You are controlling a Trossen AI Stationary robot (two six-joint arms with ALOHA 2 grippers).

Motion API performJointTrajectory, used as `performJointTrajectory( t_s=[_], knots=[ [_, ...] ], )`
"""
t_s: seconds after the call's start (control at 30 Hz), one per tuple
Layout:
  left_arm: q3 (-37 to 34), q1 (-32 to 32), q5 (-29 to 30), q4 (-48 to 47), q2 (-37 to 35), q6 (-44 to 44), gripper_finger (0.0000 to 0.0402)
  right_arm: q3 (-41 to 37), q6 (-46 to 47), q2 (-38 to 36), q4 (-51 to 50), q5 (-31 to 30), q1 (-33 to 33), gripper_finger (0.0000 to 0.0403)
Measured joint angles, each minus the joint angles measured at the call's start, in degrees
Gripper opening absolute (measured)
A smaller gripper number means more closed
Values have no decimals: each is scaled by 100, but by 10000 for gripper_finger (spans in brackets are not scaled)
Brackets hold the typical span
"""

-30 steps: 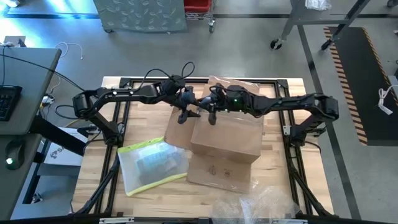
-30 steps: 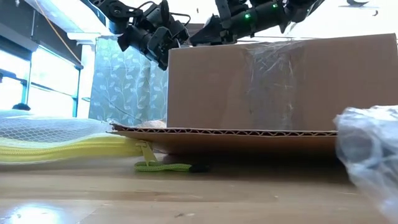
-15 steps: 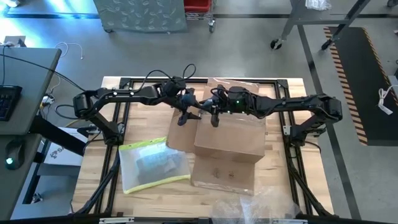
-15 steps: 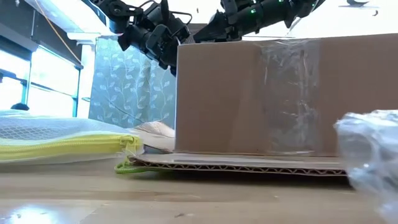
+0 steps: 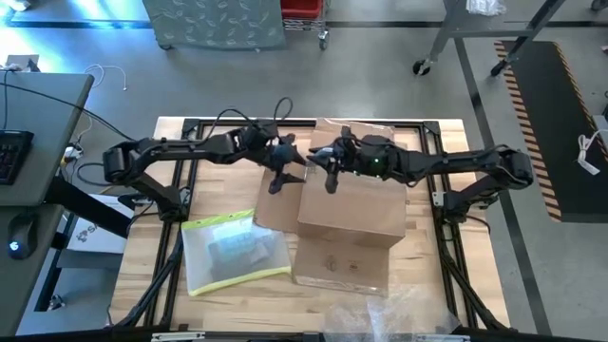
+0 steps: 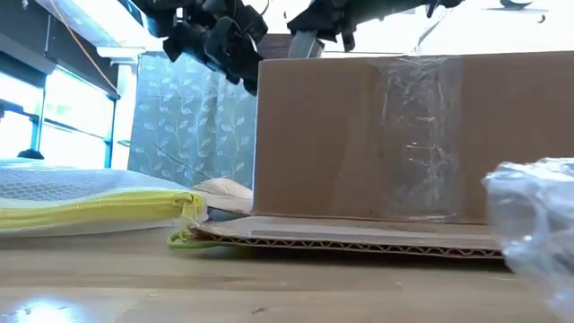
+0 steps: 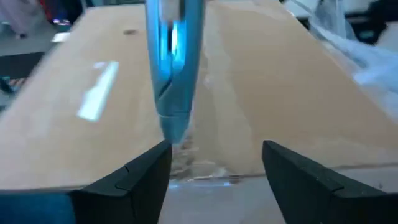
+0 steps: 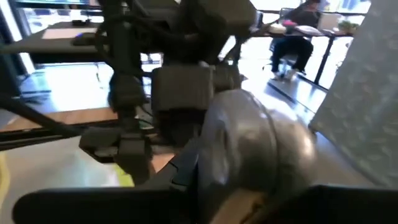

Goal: Unpack boxes
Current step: Break down the cardboard box using the silver cutter until it is fully flat

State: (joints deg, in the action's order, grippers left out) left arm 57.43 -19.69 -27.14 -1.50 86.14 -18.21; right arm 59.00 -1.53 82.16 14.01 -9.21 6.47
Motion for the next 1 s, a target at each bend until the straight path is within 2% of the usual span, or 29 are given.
performJointTrajectory(
  t_s=[0.1, 0.2, 0.37, 0.5, 0.77, 1.0],
  knots=[
    [-4, 163, 82, 285, 143, 24, 232, 0, -20, 13, -86, 52, -32, 56],
    [10, 314, 564, 606, 356, -40, 232, 2, -45, 56, -139, 82, -51, 56],
    [48, 392, 1185, 519, 617, -75, 232, -10, -167, 56, -251, 85, -58, 56],
    [68, 377, 1191, 292, 754, 4, 232, -526, -189, 101, 329, 91, -23, 56],
    [70, 374, 1132, 279, 841, 53, 232, -1531, -259, 110, 2372, 261, 145, 56],
    [52, 366, 985, 339, 851, 55, 232, -1869, -149, 106, 2778, 511, 286, 56]
  ],
)
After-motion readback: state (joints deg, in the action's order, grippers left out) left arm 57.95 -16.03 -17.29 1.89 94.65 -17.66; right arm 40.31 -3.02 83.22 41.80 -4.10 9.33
